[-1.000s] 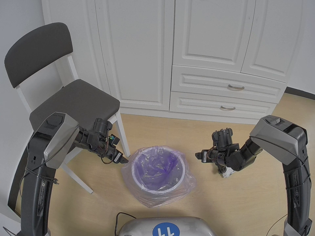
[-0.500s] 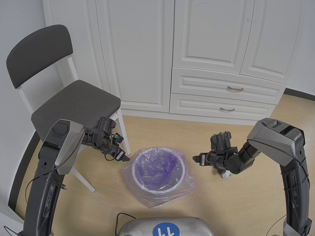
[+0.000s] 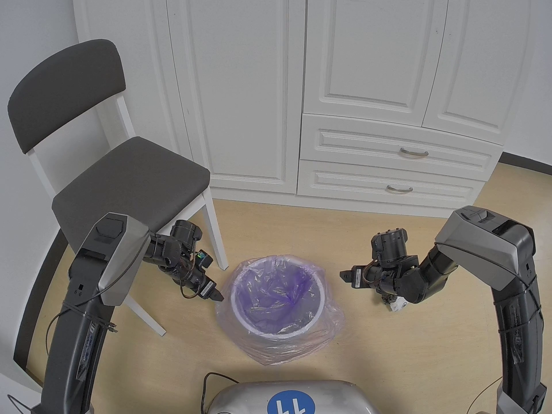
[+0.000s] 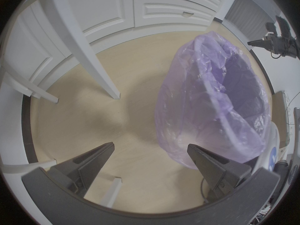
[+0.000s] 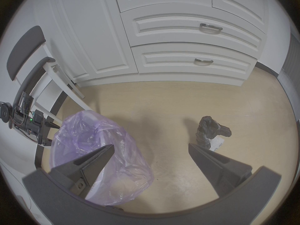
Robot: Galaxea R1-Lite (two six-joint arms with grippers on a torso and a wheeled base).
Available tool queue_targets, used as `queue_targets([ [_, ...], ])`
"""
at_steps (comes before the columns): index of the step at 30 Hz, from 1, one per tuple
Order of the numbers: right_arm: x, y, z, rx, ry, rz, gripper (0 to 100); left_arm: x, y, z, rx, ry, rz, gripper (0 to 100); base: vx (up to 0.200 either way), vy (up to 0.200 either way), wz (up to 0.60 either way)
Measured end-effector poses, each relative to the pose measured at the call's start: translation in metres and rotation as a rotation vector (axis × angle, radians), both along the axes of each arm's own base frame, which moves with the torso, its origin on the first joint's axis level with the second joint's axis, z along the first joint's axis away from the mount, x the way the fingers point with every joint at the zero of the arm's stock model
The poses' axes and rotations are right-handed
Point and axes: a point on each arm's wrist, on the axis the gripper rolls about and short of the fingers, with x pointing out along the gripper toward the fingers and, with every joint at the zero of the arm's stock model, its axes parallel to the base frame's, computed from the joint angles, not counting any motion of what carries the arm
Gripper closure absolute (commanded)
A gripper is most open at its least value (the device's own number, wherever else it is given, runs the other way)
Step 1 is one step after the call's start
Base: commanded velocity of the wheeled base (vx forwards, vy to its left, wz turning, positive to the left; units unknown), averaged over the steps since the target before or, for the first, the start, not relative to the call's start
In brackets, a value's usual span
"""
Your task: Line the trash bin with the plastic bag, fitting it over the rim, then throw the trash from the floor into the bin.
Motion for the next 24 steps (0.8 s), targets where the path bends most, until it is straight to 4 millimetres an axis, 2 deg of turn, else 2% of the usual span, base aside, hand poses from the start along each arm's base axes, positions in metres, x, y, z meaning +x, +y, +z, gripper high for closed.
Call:
queue_targets([
  [3, 0.000, 0.000, 0.002, 0.001, -0.004, 0.001, 0, -0.009, -0.010, 0.009, -0.006, 0.006, -0.011, 0, 0.000, 0.000, 0.00],
  [7, 0.000, 0.000, 0.006, 0.004, -0.012, 0.000, 0, -0.020, -0.010, 0.014, -0.008, 0.010, -0.006, 0, 0.000, 0.000, 0.00],
  [11, -0.002, -0.003, 0.014, 0.007, -0.020, -0.006, 0, -0.039, -0.019, 0.015, -0.006, 0.018, -0.031, 0, 0.000, 0.000, 0.00],
  [15, -0.004, -0.006, 0.022, 0.008, -0.030, -0.008, 0, -0.055, -0.020, 0.023, 0.018, -0.001, -0.015, 0, 0.000, 0.000, 0.00],
  [20, -0.006, -0.014, 0.031, -0.007, -0.041, -0.014, 0, -0.078, -0.028, 0.041, 0.032, -0.035, -0.005, 0, 0.000, 0.000, 0.00],
  [24, -0.005, -0.029, 0.034, -0.054, -0.048, -0.013, 0, -0.099, -0.034, 0.060, 0.009, -0.080, 0.000, 0, 0.000, 0.000, 0.00],
])
